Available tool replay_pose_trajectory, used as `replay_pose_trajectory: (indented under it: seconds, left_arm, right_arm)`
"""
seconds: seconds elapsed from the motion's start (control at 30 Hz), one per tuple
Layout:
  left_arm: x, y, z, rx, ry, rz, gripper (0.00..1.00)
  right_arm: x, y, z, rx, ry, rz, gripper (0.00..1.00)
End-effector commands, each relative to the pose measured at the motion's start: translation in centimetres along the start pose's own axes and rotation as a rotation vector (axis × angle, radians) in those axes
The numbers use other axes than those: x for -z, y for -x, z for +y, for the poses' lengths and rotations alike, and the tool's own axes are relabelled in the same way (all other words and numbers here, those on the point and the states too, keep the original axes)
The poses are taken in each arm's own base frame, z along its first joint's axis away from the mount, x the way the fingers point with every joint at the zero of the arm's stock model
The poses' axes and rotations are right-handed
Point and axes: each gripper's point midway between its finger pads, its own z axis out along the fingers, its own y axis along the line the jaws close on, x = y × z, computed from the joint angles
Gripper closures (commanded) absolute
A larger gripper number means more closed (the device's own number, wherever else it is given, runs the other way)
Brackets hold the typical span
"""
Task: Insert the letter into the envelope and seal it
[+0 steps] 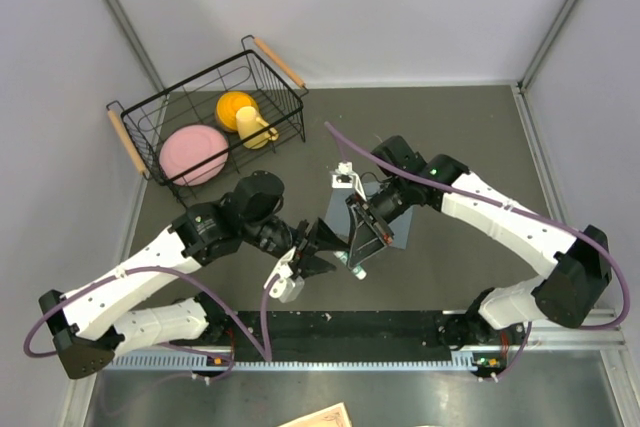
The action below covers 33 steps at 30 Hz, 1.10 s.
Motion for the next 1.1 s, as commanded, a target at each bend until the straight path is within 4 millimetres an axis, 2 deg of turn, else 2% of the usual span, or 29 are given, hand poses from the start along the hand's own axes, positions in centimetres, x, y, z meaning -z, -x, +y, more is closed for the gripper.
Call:
replay_pose_trajectory:
  seconds: [0.0, 0.2, 0.3, 0.33, 0.37, 0.4, 0.43, 0.5, 0.53, 0.63, 0.83, 1.07]
  left_arm:
    - [0.1, 0.4, 0.3, -0.039, -0.01, 0.001, 0.5]
    - [0.0, 0.4, 0.2, -0.033, -0.015, -0.004, 0.64]
    - [0.1, 0.7, 0.2, -0.031, -0.014, -0.017, 0.78]
    - [0.0, 0.9, 0.2, -0.027, -0.016, -0.027, 0.94]
    - [0.0, 1.0, 0.0, -0.018, -0.018, -0.032, 1.0]
    - [0.0, 1.0, -0.1, 0.002, -0.019, -0.033, 1.0]
    - [0.1, 0.9, -0.2, 0.012, -0.014, -0.021, 1.0]
    - [0.2, 0.4, -0.4, 0.086, 0.003, 0.0, 1.0]
    - [0.5, 0.1, -0.2, 0.119, 0.031, 0.031, 1.0]
    - [1.0, 0.1, -0.1, 0.224, 0.092, 0.043, 1.0]
    - [1.9, -0.5, 1.3, 0.293, 0.229, 0.074, 1.0]
    - [1.9, -1.1, 2.4, 0.394, 0.296, 0.081, 1.0]
  right_arm:
    - [-0.1, 1.2, 1.4, 0.104, 0.028, -0.006, 1.0]
    - [-0.4, 1.1, 1.7, 0.125, 0.029, 0.009, 1.0]
    - [-0.4, 1.0, 1.5, 0.121, 0.021, 0.012, 1.0]
    - [-0.5, 1.0, 1.4, 0.12, 0.016, 0.015, 1.0]
    - [-0.4, 1.1, 1.4, 0.123, 0.013, 0.015, 1.0]
    - [-0.4, 1.1, 1.1, 0.124, -0.004, 0.017, 1.0]
    - [-0.3, 1.3, 1.0, 0.131, -0.02, 0.016, 0.84]
    - [0.0, 1.3, 0.6, 0.149, -0.073, 0.017, 0.65]
    - [0.3, 1.5, 0.3, 0.153, -0.097, 0.01, 0.45]
    - [1.7, 2.1, -0.2, 0.15, -0.146, -0.029, 0.27]
    - [2.3, 2.2, -0.5, 0.165, -0.182, -0.039, 0.29]
    - [2.4, 2.8, -1.4, 0.179, -0.232, -0.029, 0.4]
